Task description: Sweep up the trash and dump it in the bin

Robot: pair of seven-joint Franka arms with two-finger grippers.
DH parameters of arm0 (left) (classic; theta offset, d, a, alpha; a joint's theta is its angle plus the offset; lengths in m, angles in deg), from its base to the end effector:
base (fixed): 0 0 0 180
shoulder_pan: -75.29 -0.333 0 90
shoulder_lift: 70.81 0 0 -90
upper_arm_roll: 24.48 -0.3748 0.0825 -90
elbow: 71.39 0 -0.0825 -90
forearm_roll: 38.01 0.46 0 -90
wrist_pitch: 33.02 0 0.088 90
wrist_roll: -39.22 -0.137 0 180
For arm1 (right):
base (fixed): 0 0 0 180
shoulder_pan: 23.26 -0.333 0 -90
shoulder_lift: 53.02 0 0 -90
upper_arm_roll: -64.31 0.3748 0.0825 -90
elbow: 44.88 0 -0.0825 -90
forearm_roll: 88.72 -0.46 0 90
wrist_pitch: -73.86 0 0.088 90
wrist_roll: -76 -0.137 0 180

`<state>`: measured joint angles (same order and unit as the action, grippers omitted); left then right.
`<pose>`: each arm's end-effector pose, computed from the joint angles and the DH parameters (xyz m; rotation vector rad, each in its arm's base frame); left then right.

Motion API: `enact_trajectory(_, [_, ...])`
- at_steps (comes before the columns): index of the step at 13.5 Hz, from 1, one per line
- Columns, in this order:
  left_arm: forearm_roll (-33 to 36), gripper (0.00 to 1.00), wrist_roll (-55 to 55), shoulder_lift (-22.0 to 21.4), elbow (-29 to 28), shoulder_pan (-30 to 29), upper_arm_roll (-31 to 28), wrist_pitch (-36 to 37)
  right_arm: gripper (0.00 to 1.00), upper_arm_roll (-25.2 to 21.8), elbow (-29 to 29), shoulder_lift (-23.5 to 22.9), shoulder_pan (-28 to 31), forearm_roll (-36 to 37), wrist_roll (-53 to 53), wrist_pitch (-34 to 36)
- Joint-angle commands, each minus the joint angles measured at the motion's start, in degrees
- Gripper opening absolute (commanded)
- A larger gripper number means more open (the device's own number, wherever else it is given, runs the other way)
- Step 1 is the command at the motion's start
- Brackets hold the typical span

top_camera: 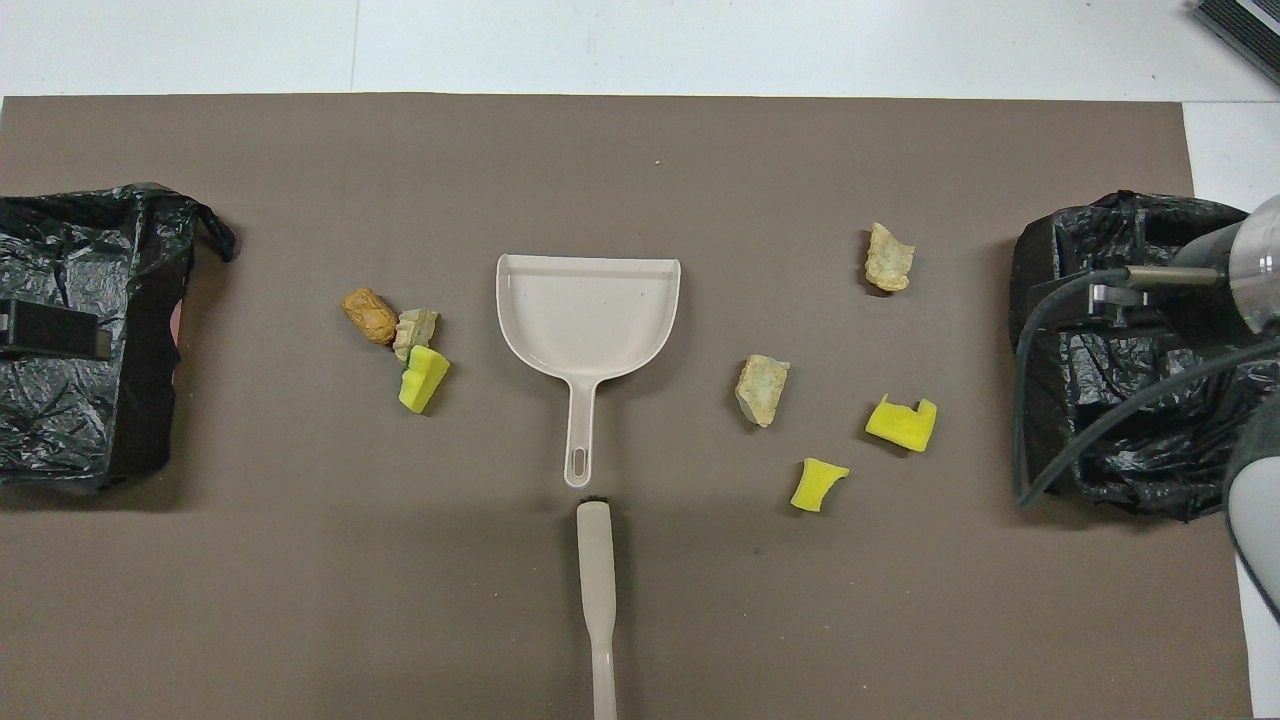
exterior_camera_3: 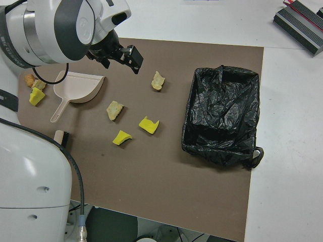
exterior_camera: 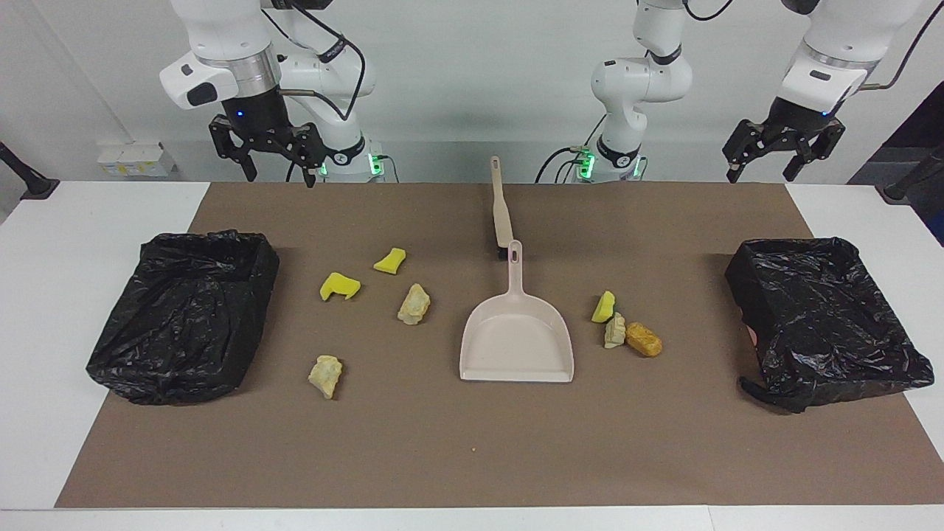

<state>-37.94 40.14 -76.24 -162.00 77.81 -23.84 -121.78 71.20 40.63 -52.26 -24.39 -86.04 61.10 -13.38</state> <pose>0.5936 -0.0330 0.7035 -3.1394 0.0612 -0.0982 0.6167 0.0808 0.7002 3.0960 -0.1911 0.0808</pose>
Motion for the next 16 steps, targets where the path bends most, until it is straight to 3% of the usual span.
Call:
enact_trajectory(1, [-1.0,1.0,-0.2,-1.8,-1.9,-1.0,0.3,-0.3,1.0,0.1,0.3,0.3,0.7,-1.6,0.1,0.1])
enact_trajectory(9, [-1.1,1.0,-0.2,-2.5,-3.2,-0.9,0.5,0.5,1.0,0.0,0.2,0.3,0.7,-1.6,0.1,0.4])
enact_trajectory(16, [-1.1,1.0,2.9,-9.6,-17.2,6.2,1.1,-0.1,1.0,0.0,0.2,0.4,0.7,-1.6,-0.3,0.8])
